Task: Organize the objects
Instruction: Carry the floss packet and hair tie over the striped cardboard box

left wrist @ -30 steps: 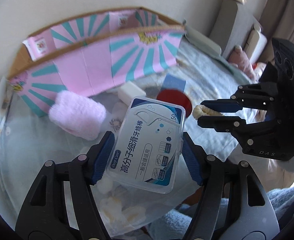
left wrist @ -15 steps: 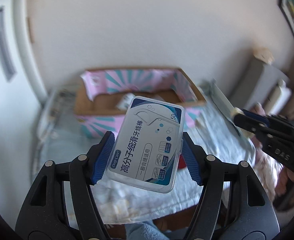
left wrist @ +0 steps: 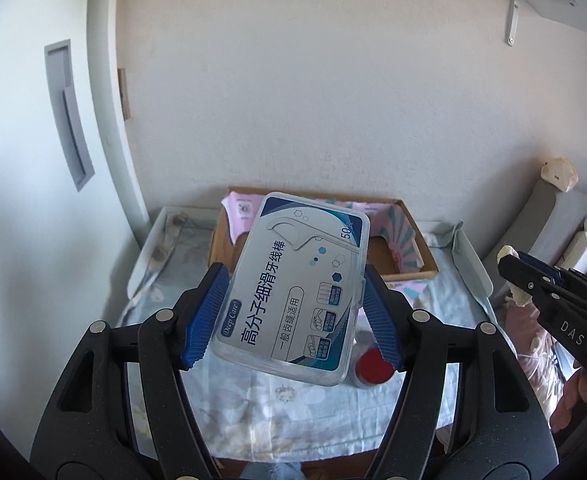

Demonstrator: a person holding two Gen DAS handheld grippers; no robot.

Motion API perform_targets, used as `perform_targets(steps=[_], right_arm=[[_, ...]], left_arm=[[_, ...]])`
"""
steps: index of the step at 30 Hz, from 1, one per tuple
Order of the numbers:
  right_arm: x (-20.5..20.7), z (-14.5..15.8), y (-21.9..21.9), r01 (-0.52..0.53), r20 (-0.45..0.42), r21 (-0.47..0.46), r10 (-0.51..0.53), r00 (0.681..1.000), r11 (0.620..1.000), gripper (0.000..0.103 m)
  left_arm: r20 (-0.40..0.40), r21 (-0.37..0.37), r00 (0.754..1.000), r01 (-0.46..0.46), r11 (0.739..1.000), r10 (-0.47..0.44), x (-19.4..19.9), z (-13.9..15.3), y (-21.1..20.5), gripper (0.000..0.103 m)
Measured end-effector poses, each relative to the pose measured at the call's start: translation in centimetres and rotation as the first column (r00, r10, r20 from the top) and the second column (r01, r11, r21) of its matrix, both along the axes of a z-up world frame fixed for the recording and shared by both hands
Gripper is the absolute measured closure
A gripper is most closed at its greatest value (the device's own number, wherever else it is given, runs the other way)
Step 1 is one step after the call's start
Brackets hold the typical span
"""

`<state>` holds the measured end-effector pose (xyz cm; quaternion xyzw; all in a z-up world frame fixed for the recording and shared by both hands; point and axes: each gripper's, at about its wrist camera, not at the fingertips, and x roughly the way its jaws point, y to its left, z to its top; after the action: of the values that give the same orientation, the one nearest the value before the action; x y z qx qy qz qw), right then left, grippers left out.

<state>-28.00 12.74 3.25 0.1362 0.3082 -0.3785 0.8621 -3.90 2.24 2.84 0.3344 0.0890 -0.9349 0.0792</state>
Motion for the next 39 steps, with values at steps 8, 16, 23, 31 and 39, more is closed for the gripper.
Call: perform_targets(steps=[8,16,23,31,39], right_arm=[[1.6,0.9,-3.0,0.013,-0.003,-0.010,-0.013,1.000,1.000,0.084],[5.8,0.7,-7.5,0.006,-0.031,0.012,-0.006,1.000,1.000,0.084],[9.9,-1.5,-11.1,0.006,-0.082,0.075,0.001,0.997,0.997,0.084],[14.0,-6.3,-15.1,0.019,-0.170,0.184,0.012,0.985,0.983,0.084],[15.9,-11.4,-18.1,0.054,-0.254,0.291,0.022,0.967,0.955,0.084]], left_arm=[[0.011,-0.014,1.000,0.011,1.000,-0.010,-2.5,0.5,-0.5,0.039],[0.062,0.017,0.997,0.034,0.999,-0.035,-8.4,-0.2,-2.7,0.039],[0.124,0.048,0.991,0.048,0.998,-0.054,-13.0,-2.1,-5.3,0.039],[0.242,0.094,0.970,-0.050,0.994,0.026,-18.0,-6.4,-7.6,0.039],[0.335,0.123,0.942,-0.034,0.992,-0.009,-21.0,-11.1,-8.4,0.039]])
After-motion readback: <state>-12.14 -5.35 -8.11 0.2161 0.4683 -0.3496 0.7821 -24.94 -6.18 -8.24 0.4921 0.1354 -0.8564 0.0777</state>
